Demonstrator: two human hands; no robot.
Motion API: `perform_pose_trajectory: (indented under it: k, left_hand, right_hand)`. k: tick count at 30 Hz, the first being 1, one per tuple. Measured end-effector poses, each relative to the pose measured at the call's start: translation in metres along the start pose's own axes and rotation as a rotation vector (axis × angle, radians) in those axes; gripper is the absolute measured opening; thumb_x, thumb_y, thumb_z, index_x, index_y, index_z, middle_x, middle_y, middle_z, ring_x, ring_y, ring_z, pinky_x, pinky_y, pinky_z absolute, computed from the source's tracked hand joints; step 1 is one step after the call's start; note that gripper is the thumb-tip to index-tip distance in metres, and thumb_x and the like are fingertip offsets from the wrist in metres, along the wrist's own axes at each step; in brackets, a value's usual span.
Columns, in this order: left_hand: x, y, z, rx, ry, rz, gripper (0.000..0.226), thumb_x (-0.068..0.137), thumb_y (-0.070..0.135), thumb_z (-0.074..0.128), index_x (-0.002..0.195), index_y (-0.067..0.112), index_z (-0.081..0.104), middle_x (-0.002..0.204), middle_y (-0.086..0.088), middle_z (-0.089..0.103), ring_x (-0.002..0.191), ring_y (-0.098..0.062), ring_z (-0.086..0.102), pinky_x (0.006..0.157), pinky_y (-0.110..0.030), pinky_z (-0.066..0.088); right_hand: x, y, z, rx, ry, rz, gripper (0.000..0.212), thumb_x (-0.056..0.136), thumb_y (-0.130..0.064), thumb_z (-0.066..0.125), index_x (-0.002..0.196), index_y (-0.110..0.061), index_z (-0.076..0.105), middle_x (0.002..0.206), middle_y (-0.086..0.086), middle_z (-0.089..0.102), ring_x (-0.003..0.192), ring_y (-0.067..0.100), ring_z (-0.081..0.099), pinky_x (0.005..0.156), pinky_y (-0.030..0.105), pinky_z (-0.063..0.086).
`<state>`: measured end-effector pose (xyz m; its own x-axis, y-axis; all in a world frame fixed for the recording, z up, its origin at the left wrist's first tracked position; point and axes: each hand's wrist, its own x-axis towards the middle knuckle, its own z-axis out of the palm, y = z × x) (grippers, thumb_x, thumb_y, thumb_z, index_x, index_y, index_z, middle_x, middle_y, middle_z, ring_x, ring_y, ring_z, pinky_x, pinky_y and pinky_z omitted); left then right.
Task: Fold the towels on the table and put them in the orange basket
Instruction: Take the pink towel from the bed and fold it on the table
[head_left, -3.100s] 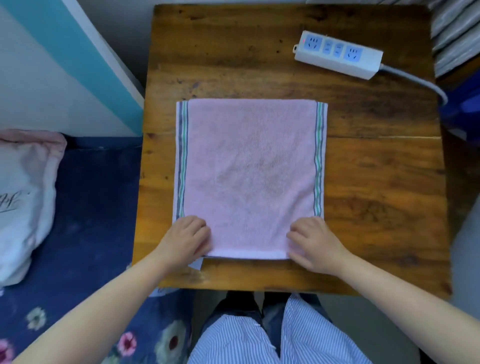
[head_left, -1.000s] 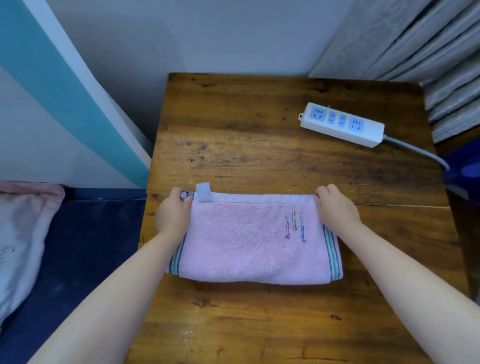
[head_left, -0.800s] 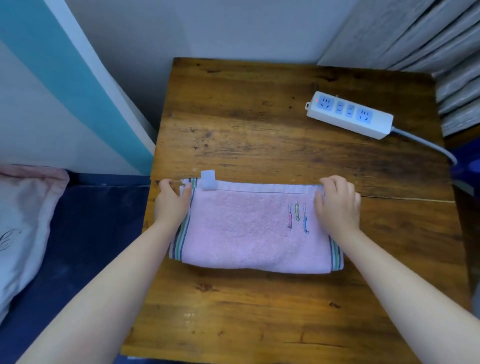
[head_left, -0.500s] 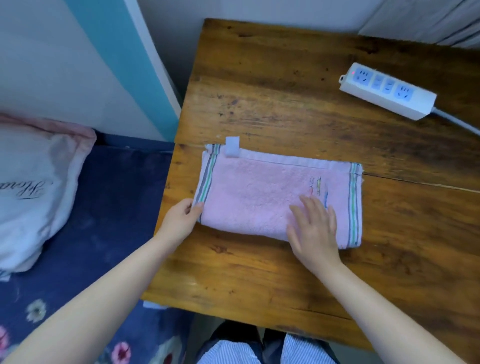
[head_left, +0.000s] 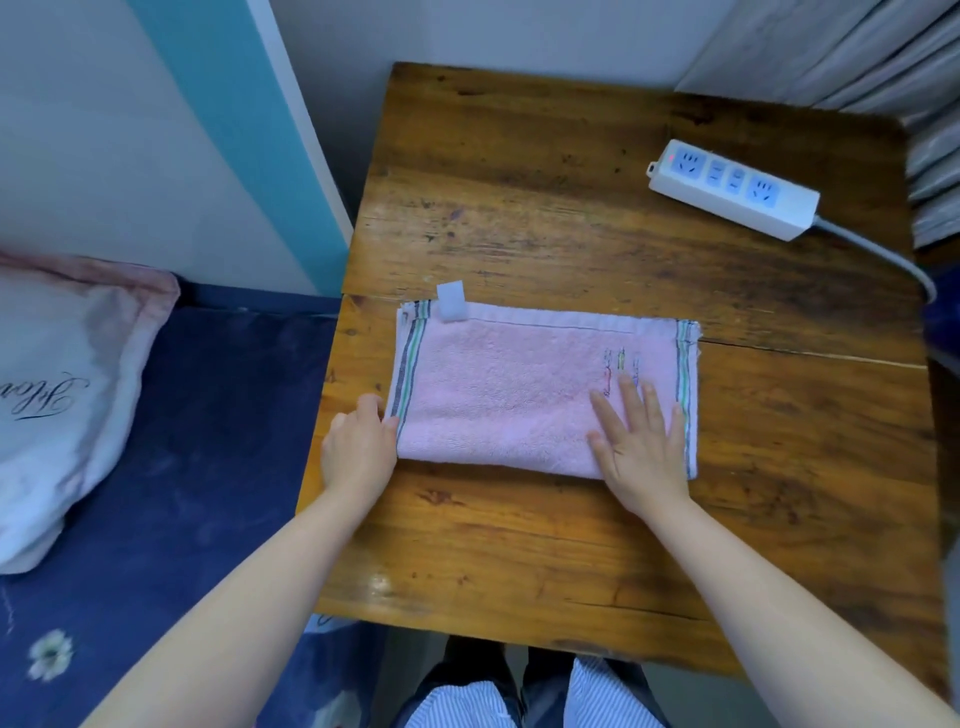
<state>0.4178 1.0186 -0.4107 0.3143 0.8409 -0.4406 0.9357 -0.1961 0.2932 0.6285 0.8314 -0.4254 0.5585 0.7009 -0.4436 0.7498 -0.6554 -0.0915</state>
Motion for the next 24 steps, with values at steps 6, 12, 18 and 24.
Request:
perform_pose_trajectory:
  k: [6, 12, 18, 24]
  left_hand:
    - [-0.015, 0.021, -0.003, 0.005, 0.223, 0.297, 0.046, 0.084, 0.008, 0.059, 0.128, -0.001, 0.046, 0.126, -0.022, 0.052, 0.119, -0.038, 0.047, 0.099, -0.045, 0.039]
    - [-0.027, 0.087, 0.033, 0.095, -0.049, 0.650, 0.053, 0.096, 0.028, 0.039, 0.145, 0.011, 0.025, 0.155, -0.010, 0.016, 0.145, -0.025, 0.007, 0.116, -0.037, 0.005]
    - [-0.015, 0.087, 0.072, 0.367, -0.131, 0.606, 0.059, 0.098, 0.040, 0.022, 0.146, 0.022, -0.006, 0.157, -0.002, -0.009, 0.145, -0.018, -0.012, 0.114, -0.035, -0.013]
    - [-0.016, 0.086, 0.075, 0.385, -0.092, 0.620, 0.057, 0.098, 0.041, 0.021, 0.134, 0.026, -0.020, 0.156, -0.001, -0.012, 0.144, -0.018, -0.012, 0.106, -0.030, -0.024]
  right_hand:
    - [-0.025, 0.021, -0.005, 0.081, 0.082, 0.078, 0.059, 0.089, -0.040, 0.017, 0.146, -0.024, 0.017, 0.157, 0.009, 0.001, 0.145, 0.027, -0.003, 0.115, 0.041, -0.006]
    - [-0.043, 0.040, 0.003, 0.155, 0.114, 0.212, 0.053, 0.096, -0.026, 0.035, 0.146, -0.016, 0.020, 0.156, 0.014, 0.005, 0.145, 0.028, -0.001, 0.116, 0.043, -0.003]
    - [-0.039, 0.054, 0.001, 0.119, 0.025, 0.241, 0.048, 0.098, -0.028, 0.030, 0.145, -0.028, 0.020, 0.157, 0.009, 0.003, 0.145, 0.027, -0.003, 0.117, 0.045, 0.000]
    - [-0.039, 0.046, -0.005, 0.252, 0.084, 0.280, 0.047, 0.096, -0.022, 0.040, 0.142, -0.020, 0.032, 0.153, 0.011, 0.023, 0.141, 0.028, 0.017, 0.114, 0.045, 0.017]
